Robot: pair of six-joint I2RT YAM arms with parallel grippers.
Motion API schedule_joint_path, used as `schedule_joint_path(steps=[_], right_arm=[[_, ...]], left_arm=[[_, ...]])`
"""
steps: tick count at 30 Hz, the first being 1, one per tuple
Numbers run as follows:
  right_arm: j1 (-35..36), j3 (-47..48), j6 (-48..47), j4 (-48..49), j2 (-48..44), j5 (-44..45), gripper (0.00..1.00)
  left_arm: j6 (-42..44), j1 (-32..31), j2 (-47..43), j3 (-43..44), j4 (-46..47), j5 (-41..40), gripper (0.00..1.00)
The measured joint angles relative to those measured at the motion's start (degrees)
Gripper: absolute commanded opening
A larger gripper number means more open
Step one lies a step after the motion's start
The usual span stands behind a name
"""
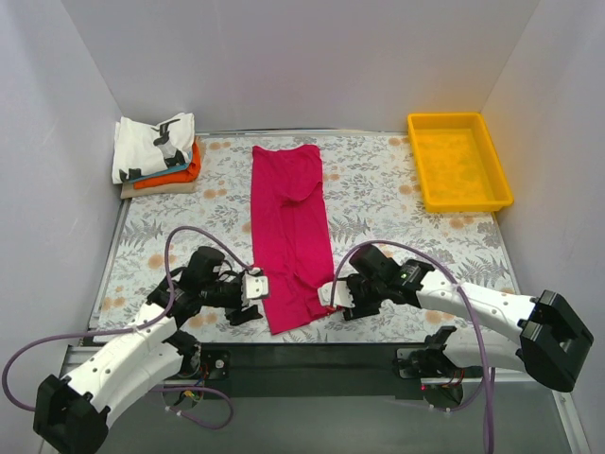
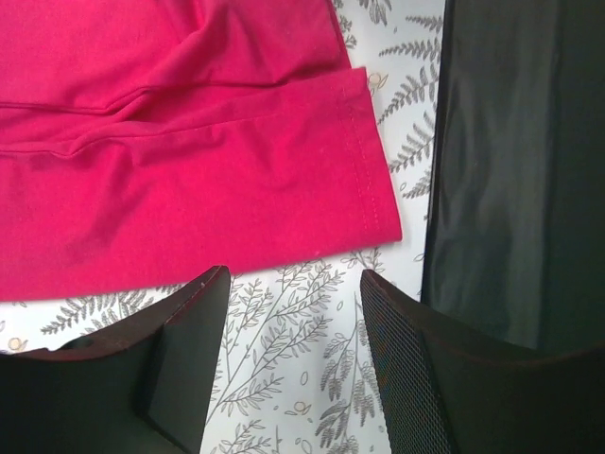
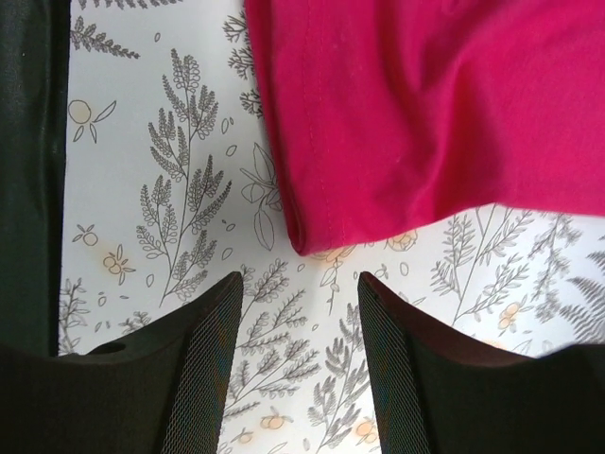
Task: Fold and stack the t-shirts
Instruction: Fold the tshirt
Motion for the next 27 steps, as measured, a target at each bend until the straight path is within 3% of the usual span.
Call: schedule_joint_path(steps=[5,11,14,18,20,27], right_arm=[[3.1,-5.2,-5.2,6.1,-2.9,1.0,0.48],[5.6,-7.6,-8.4,11.0,0.3,1.1,0.44],[5.6,-7.3,-8.9,14.7,2.7,1.0,0.36],[5.6,-6.9,-8.8,16.9,4.8,0.3,0.09],[5.6,-6.4,-8.3,17.0,5.8,-0.1,0.03],[8.1,-2.1,-0.9,12.7,8.5,-3.3,0.01]], left_arm=[[4.2,-0.2,-3.1,-2.7,0.2,-1.5,0.53],[6.1,-0.2,-1.5,-2.7,0.9,-1.5,0.53],[7.5,-0.2,-1.6,-2.7,0.7,-1.5,0.53],[9.4,-0.2,-2.7,-2.7,-0.7,-1.4,0.52],[10.7,-0.2,-3.8,-2.7,-1.4,-1.4,0.52],[15.6,-1.1,-5.1,-2.8,-4.9,-0.2,0.51]])
